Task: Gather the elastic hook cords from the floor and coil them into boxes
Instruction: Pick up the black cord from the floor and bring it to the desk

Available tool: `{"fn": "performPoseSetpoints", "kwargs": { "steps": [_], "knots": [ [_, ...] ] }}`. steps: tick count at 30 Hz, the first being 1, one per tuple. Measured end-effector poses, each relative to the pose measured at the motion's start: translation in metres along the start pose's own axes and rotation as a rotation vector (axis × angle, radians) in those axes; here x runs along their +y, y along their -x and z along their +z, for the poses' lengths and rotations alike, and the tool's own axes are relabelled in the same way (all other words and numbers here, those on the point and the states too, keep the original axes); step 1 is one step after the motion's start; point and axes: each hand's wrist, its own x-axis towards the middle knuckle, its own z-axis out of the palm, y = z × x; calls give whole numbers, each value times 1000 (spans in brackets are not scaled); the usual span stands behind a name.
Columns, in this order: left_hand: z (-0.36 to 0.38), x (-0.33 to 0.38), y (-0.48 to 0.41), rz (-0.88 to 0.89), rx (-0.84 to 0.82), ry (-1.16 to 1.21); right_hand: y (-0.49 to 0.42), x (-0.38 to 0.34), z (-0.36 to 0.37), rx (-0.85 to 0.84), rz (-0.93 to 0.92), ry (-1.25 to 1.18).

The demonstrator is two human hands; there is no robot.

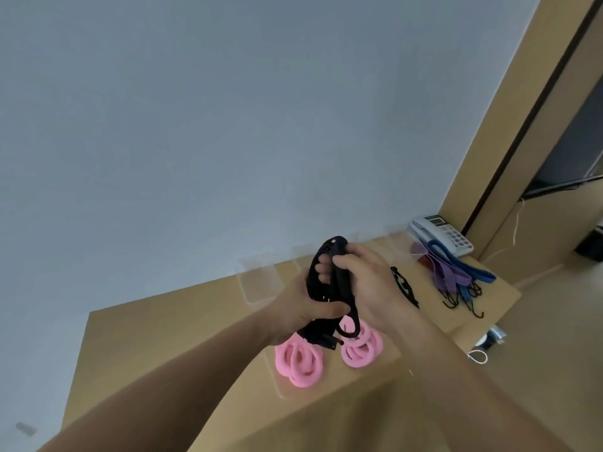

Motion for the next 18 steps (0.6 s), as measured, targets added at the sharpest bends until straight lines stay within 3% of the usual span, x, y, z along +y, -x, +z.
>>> {"fn": "performPoseSetpoints", "kwargs": {
  "steps": [5,8,12,14,18],
  "knots": [
    [15,-20,-54,-141,139,0,-19,3,-53,146,-125,432],
    [30,-30,-89,-195,177,15,-28,9,-84,175,-162,514],
    [67,-48,-138,-235,242,-183,-49,33,-125,112,81,284],
    [87,-62,-163,-262,275,-336,-63,44,-158,108,118,394],
    [127,-92,-208,-381,143,-496,-90,52,-223,52,199,561]
  ]
}}
